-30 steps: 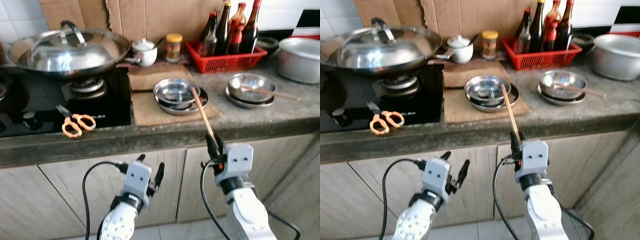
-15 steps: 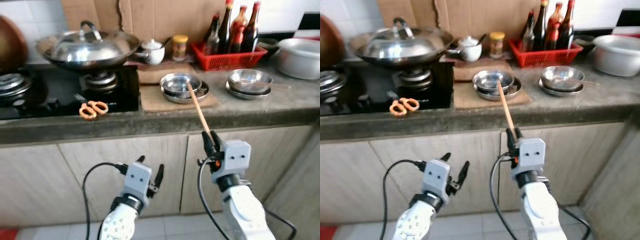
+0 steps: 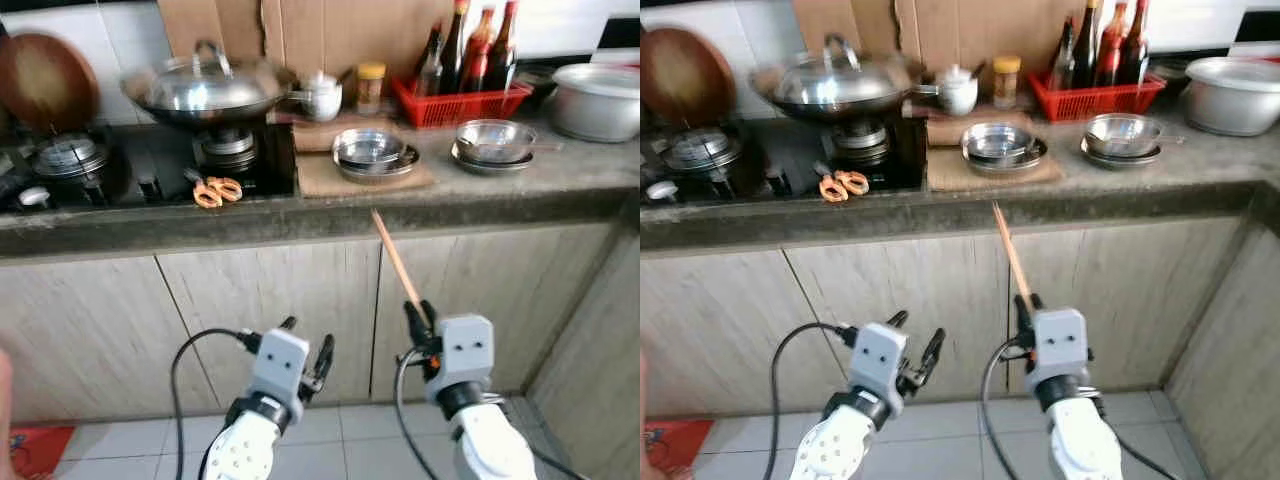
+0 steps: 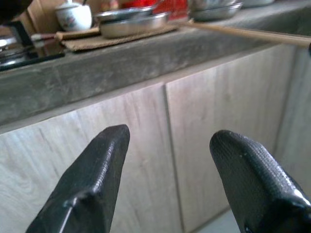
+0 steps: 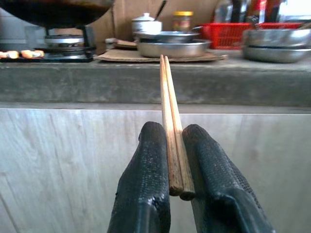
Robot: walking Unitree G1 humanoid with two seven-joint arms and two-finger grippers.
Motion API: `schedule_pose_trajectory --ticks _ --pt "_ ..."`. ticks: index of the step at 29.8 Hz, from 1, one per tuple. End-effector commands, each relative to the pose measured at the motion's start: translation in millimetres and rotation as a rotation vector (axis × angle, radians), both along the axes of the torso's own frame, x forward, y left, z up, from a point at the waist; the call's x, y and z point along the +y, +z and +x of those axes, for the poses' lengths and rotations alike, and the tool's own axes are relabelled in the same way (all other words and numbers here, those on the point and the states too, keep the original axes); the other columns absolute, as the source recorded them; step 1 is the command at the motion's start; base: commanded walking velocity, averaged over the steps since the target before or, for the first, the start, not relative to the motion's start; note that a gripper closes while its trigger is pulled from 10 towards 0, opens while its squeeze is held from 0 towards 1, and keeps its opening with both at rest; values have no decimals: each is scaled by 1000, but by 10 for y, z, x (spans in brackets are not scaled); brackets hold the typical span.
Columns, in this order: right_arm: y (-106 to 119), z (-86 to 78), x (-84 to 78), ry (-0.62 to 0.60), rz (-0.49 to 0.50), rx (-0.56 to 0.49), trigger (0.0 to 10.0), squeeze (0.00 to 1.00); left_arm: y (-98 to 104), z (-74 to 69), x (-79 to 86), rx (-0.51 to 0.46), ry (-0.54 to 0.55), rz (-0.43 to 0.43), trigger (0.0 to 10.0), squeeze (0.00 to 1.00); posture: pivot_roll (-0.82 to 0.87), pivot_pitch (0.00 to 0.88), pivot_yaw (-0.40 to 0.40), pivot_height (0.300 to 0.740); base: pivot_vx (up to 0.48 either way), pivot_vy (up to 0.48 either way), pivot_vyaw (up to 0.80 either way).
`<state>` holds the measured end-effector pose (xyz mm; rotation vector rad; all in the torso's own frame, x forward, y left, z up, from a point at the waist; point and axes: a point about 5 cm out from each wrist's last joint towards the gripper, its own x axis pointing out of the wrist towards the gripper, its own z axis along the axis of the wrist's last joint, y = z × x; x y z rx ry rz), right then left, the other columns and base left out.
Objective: Kitchen organization
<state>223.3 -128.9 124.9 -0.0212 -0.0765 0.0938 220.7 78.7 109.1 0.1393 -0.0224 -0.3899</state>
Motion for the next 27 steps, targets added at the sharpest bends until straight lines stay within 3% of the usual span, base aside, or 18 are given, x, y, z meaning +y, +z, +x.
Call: schedule_pose_trajectory --ticks 1,7,21,27 --pt "42 8 47 8 6 -13 10000 0 4 5 48 -4 9 12 10000 0 109 0 -12 740 -311 0 0" --pt "23 1 37 2 16 -2 10000 0 -1 1 43 -2 9 11 10000 0 109 0 -14 740 -312 0 0" --pt "-5 -3 2 -19 -2 21 10000 0 -16 -11 26 3 -6 11 10000 0 103 0 -13 740 -308 0 -781" --pt "-2 0 -9 -31 -9 20 10000 0 -24 -11 18 8 -11 9 10000 0 101 0 -12 740 -189 0 0"
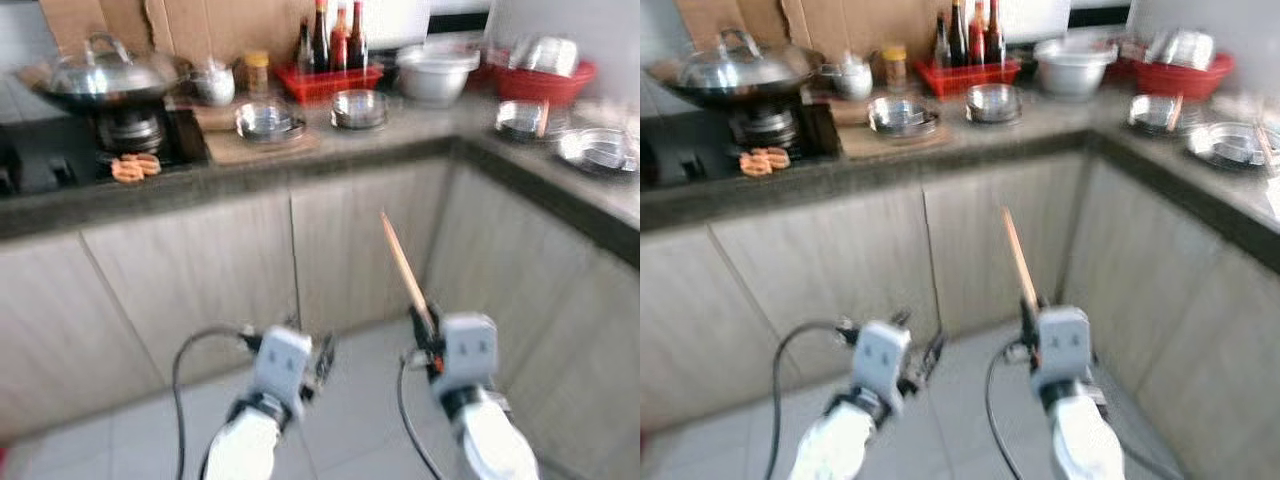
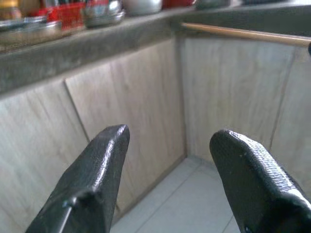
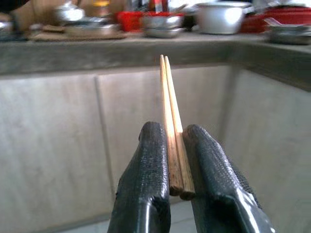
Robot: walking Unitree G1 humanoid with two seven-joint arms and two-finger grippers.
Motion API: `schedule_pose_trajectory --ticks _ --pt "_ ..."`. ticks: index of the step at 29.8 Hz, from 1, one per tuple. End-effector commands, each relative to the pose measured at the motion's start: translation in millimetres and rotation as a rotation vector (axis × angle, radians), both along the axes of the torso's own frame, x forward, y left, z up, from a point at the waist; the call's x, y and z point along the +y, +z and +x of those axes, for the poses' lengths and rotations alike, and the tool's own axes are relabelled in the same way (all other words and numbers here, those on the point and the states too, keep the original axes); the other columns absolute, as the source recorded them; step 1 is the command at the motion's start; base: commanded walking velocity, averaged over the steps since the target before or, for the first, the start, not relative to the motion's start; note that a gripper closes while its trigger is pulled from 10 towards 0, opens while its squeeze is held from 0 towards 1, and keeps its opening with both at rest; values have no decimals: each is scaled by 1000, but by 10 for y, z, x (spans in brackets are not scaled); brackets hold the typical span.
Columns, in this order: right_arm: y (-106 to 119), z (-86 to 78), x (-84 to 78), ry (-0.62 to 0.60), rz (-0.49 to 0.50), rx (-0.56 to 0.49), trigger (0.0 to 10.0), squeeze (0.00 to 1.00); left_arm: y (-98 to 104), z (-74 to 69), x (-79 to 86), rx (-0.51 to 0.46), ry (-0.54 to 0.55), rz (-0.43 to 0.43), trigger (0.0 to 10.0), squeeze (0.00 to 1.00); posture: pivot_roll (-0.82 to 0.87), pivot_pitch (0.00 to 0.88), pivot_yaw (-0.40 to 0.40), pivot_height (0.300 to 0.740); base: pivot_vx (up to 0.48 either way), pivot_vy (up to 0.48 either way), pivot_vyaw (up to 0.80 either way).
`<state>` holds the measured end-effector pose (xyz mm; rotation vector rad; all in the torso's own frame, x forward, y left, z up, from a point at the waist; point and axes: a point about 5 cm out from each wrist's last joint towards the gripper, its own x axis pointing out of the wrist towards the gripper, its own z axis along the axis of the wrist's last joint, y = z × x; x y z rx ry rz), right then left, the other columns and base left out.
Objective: Kitchen organization
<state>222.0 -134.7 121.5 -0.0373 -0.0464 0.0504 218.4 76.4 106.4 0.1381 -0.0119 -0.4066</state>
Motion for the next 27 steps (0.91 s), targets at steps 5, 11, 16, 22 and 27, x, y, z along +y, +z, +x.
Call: schedule_pose_trajectory --ticks 5,11,16,22,27 --pt "38 15 53 11 9 -9 10000 0 5 14 38 -2 4 6 10000 0 101 0 -14 740 0 0 0" --pt "41 14 61 12 6 -7 10000 0 9 20 37 -2 6 7 10000 0 100 0 -16 740 0 0 -267" --pt "45 13 64 9 6 -6 10000 0 9 25 43 0 9 8 10000 0 100 0 -15 740 0 0 -160" --pt "47 10 69 6 9 -6 10000 0 10 25 47 0 11 10 10000 0 101 0 -14 740 0 0 -133" --pt "51 10 74 2 11 -9 10000 0 12 28 48 1 7 13 10000 0 101 0 -10 740 0 0 0"
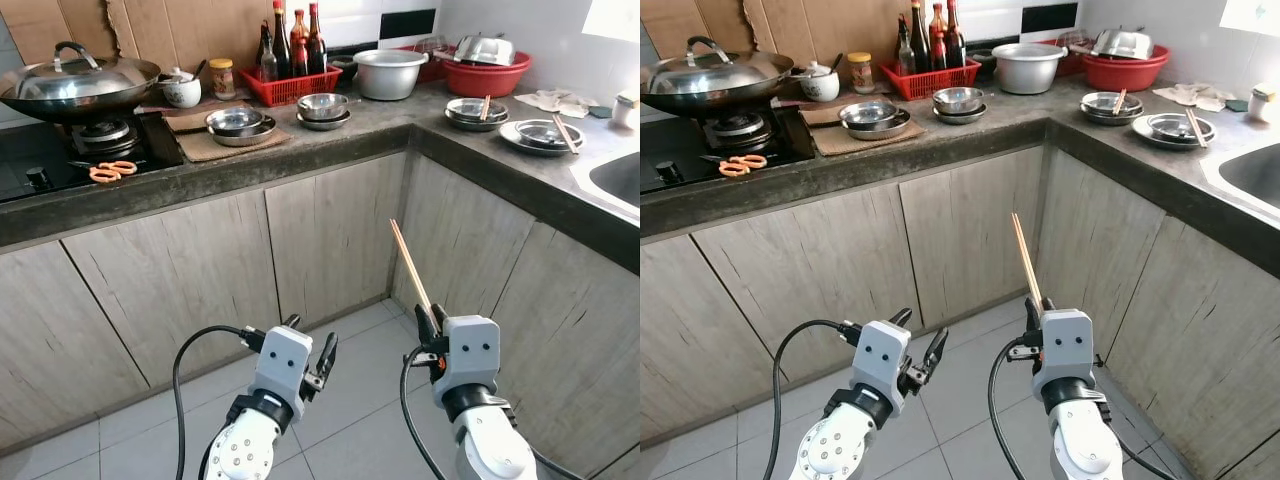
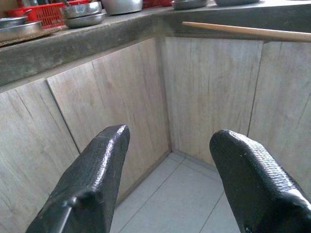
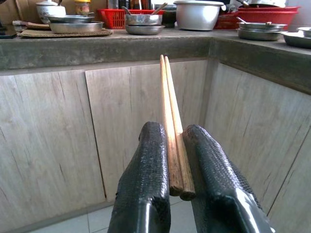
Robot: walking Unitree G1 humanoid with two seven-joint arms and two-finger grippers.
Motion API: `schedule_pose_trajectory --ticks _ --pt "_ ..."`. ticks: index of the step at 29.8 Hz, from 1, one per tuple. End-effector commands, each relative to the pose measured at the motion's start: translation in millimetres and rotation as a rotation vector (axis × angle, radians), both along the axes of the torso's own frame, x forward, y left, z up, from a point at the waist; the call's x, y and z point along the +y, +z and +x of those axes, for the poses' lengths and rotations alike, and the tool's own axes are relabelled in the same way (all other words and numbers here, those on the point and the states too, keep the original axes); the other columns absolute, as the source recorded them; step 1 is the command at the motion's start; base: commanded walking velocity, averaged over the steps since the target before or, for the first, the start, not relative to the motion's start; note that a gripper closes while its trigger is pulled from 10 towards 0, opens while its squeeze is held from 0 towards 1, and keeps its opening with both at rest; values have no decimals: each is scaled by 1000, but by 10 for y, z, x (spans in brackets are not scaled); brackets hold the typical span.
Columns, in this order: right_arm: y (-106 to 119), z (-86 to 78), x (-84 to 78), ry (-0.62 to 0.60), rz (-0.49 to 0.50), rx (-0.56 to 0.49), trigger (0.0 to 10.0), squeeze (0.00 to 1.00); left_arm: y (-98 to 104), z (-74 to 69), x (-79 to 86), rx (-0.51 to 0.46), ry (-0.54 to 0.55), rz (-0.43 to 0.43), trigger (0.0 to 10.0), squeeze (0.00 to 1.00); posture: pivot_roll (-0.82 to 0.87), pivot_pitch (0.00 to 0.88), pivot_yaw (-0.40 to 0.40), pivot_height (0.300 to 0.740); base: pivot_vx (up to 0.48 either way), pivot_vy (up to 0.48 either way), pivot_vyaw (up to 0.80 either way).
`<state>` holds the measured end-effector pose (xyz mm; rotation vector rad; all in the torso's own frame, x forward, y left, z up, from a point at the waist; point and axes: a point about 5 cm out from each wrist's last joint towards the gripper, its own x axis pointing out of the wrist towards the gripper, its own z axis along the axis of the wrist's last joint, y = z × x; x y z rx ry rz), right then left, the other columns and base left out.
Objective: Kitchen organization
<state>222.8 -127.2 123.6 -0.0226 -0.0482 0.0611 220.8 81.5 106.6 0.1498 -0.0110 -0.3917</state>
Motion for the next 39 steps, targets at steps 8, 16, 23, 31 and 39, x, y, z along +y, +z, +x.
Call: schedule_pose_trajectory --ticks 8,16,23,31,39 --pt "33 2 11 -8 -4 -11 10000 0 11 10 -6 3 -14 5 10000 0 100 0 -8 740 0 0 -500" --pt "27 -1 25 -3 -5 -10 10000 0 9 10 -7 2 -16 8 10000 0 101 0 -6 740 0 0 -800" --pt "27 3 36 0 -8 -11 10000 0 7 11 -8 3 -17 9 10000 0 101 0 -6 740 0 0 -800" --pt "42 9 63 15 -20 -28 10000 0 1 9 -10 4 -20 10 10000 0 100 0 -5 740 61 0 -500" --pt "38 4 72 24 -24 -28 10000 0 -3 5 -11 4 -19 9 10000 0 99 0 -4 740 253 0 0"
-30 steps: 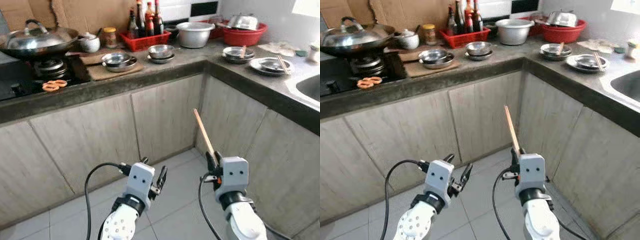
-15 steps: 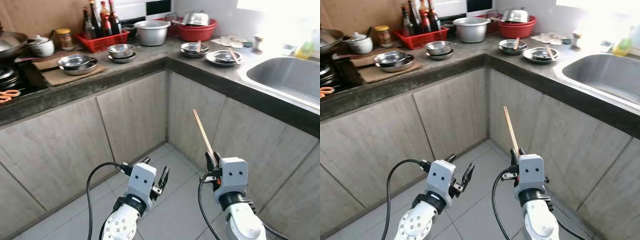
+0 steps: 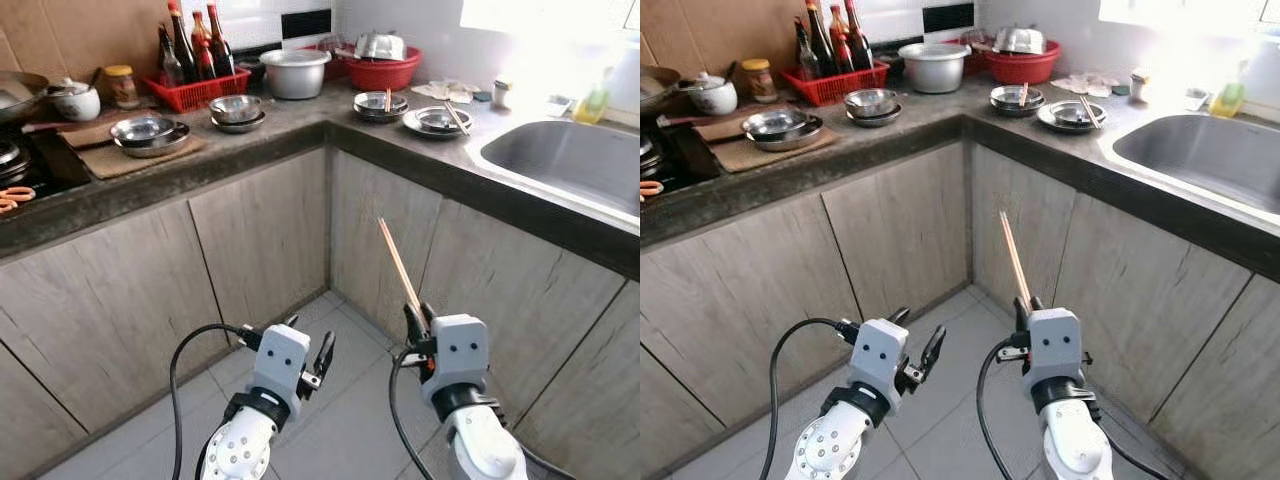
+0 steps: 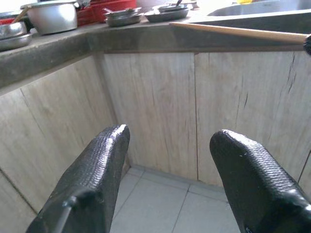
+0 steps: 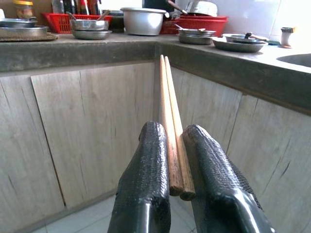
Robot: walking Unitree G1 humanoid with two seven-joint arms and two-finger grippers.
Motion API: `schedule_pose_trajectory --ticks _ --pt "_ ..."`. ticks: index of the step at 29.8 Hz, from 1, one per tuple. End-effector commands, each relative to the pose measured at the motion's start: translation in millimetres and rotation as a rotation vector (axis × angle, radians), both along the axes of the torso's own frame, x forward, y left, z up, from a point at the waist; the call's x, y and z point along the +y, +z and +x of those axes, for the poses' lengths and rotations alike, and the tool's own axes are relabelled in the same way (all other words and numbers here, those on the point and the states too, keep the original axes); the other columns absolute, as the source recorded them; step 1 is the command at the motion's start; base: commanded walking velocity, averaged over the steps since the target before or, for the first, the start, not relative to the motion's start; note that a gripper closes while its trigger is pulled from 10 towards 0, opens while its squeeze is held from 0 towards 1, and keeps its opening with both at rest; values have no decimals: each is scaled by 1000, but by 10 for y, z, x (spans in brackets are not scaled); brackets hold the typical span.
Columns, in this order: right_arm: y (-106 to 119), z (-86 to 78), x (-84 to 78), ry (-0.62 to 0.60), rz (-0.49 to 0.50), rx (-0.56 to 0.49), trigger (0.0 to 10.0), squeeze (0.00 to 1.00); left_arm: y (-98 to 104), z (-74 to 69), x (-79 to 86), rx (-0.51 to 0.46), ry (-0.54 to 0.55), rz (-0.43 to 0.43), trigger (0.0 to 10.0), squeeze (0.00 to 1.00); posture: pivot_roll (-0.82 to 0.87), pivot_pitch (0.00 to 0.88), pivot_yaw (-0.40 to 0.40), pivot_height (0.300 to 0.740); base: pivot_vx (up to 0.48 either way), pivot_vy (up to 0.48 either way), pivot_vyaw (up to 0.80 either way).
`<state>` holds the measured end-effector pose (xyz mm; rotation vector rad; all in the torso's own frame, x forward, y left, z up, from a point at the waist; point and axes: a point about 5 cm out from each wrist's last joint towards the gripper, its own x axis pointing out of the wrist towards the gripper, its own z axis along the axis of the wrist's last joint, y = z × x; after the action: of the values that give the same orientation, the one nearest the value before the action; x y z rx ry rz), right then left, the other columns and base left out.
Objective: Kitchen organization
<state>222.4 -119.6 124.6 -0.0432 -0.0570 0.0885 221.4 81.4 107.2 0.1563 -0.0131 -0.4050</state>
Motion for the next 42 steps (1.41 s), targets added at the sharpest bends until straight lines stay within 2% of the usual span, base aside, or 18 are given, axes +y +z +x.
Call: schedule_pose_trajectory --ticks 1,42 --pt "28 7 -4 -3 -3 -19 10000 0 -9 -1 -11 6 -5 3 10000 0 99 0 -4 740 270 0 0" --pt "6 -2 22 -6 2 -7 10000 0 -9 13 -2 5 -11 27 10000 0 101 0 7 740 300 0 0"
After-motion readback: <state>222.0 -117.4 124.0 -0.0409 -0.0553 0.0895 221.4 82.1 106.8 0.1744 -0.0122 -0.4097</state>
